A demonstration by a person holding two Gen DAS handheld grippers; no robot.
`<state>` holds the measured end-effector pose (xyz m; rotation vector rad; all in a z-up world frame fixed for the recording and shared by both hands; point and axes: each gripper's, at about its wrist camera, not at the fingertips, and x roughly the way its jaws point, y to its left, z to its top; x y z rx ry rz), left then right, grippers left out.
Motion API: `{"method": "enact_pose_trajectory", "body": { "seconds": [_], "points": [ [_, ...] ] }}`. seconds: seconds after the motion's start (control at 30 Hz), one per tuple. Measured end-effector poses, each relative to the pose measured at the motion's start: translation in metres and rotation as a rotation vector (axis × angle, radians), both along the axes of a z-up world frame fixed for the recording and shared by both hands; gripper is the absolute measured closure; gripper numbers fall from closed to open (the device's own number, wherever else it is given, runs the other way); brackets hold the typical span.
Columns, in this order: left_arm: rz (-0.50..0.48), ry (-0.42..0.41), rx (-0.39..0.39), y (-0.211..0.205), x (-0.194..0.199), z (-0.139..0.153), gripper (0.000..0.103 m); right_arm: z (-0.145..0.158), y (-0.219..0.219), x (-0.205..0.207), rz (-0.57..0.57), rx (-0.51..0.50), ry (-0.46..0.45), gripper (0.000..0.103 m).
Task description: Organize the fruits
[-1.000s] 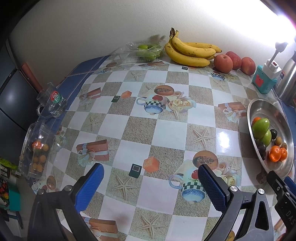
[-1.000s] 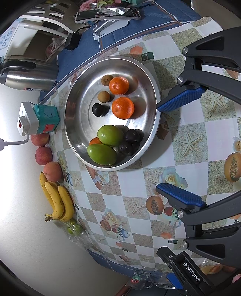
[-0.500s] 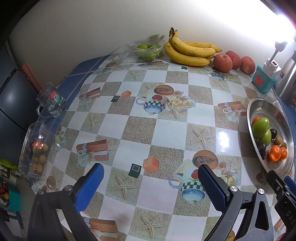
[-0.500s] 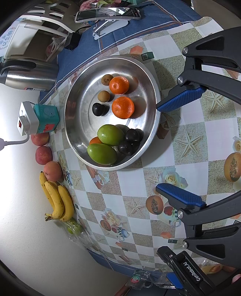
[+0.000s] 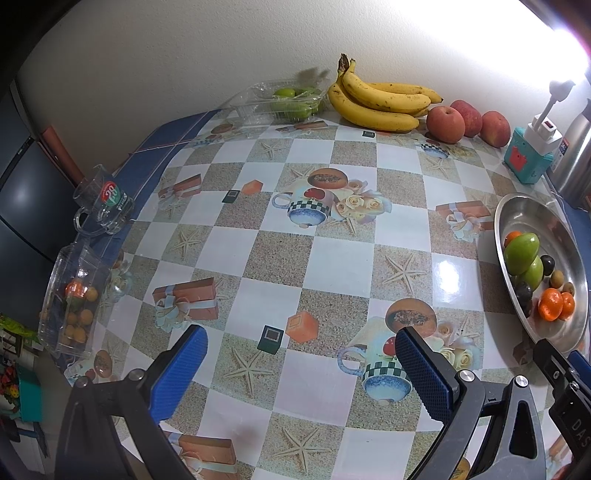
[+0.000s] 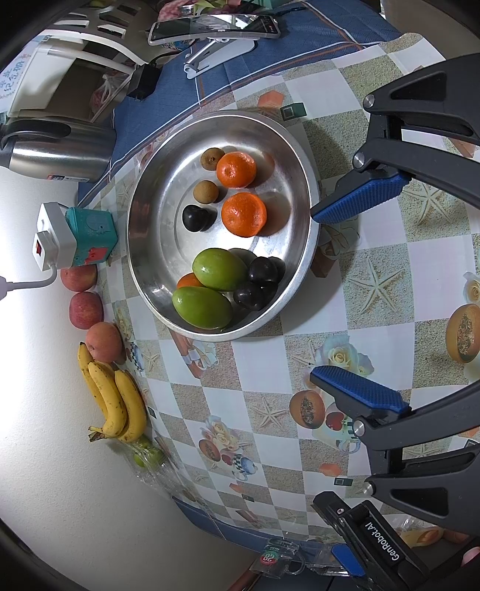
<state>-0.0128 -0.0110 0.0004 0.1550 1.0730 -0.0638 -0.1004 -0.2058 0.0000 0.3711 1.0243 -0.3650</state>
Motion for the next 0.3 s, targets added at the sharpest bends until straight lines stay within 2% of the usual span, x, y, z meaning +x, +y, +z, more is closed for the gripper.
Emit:
{"method": "enact_pose_trajectory", "body": {
  "seconds": [0.3],
  "points": [
    [-0.044, -0.021, 0.006, -0.0011, -0.0016, 0.0026, 0.000, -0.0003, -0.0002, 0.0003, 0.000, 0.000, 0.000, 0.023]
  ]
}}
